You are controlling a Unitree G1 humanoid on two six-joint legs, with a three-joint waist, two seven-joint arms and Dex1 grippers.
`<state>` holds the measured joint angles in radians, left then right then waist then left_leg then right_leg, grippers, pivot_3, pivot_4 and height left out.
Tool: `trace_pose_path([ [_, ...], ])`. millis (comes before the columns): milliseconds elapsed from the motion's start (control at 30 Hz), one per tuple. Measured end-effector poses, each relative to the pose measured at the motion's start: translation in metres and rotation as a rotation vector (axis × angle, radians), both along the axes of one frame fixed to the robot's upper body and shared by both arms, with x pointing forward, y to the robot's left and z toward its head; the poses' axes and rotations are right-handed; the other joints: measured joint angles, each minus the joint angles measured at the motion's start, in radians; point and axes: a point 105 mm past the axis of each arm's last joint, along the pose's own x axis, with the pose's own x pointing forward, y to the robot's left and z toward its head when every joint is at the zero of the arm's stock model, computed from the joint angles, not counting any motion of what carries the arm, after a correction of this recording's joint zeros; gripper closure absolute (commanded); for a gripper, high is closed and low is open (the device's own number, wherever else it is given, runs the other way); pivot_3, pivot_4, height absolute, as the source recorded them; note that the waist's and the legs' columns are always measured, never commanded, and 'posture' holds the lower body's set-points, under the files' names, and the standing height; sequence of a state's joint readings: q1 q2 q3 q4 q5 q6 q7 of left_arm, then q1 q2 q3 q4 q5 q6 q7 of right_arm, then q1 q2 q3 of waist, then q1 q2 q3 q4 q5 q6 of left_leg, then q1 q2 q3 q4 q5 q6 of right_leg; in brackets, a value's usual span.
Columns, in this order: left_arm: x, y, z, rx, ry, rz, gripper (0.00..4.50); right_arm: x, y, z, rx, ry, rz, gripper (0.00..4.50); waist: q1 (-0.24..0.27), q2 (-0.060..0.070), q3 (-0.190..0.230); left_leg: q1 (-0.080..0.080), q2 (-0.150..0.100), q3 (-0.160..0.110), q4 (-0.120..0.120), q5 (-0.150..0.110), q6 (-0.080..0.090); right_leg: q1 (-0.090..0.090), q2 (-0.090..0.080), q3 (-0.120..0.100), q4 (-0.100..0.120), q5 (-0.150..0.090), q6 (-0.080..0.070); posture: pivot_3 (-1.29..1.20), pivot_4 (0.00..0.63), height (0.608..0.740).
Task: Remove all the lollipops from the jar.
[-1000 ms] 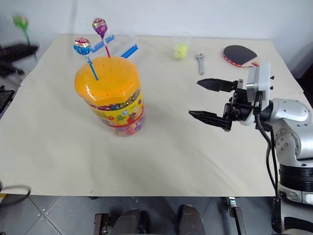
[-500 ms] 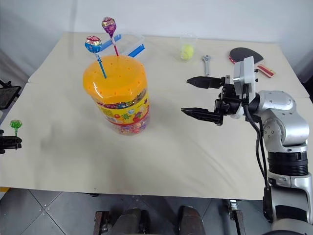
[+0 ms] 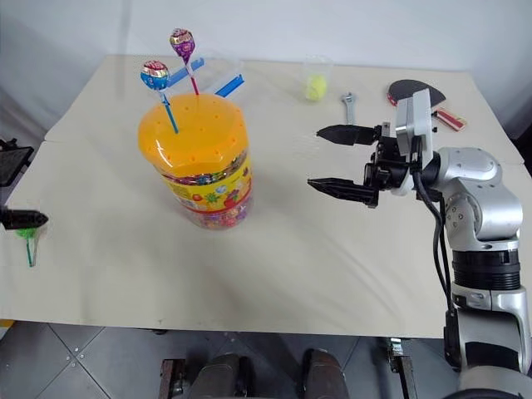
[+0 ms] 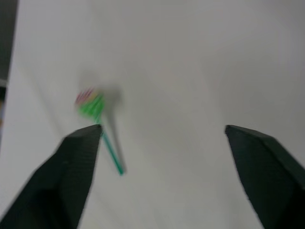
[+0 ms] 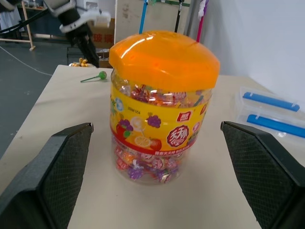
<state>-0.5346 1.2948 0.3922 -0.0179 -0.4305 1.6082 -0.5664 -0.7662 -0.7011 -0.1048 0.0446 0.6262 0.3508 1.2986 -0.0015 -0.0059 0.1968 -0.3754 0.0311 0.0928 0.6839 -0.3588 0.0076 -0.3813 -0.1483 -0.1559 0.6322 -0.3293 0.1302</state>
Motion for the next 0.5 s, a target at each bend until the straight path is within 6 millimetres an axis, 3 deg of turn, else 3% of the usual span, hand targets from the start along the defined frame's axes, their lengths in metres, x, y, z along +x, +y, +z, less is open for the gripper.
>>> trace_pose_path([
  [67, 0.008, -0.027, 0.022, -0.028, -0.097, -0.15, 0.02, 0.0, 0.0, -0.001, -0.004, 0.002, 0.0, 0.0, 0.002, -0.001, 0.0, -0.001, 0.0, -0.001, 0.001, 0.0, 0.0, 0.0, 0.0, 0.0, 0.0, 0.0, 0.0, 0.0, 0.15, 0.74],
  [133, 0.011, -0.07, 0.05, -0.042, -0.256, -0.412, 0.02, 0.001, -0.001, -0.001, -0.008, 0.004, 0.001, 0.0, 0.002, -0.001, 0.0, -0.001, 0.0, -0.001, 0.001, 0.0, 0.0, 0.0, -0.001, 0.0, 0.001, 0.0, 0.0, 0.0, 0.15, 0.74],
  [233, 0.005, -0.114, 0.071, -0.054, -0.445, -0.714, 0.02, 0.001, -0.002, 0.0, -0.007, 0.003, 0.002, 0.0, -0.002, -0.001, 0.0, -0.001, 0.0, -0.001, 0.001, 0.0, 0.0, -0.001, -0.001, 0.0, 0.001, 0.0, 0.0, 0.0, 0.15, 0.74],
  [500, 0.002, -0.16, 0.086, -0.163, -0.783, -1.121, 0.02, -0.001, -0.007, 0.002, -0.004, -0.014, -0.024, 0.0, -0.004, -0.001, 0.0, -0.002, 0.0, 0.002, 0.003, 0.0, 0.0, -0.008, -0.001, 0.0, 0.011, 0.0, 0.0, 0.0, 0.15, 0.74],
])
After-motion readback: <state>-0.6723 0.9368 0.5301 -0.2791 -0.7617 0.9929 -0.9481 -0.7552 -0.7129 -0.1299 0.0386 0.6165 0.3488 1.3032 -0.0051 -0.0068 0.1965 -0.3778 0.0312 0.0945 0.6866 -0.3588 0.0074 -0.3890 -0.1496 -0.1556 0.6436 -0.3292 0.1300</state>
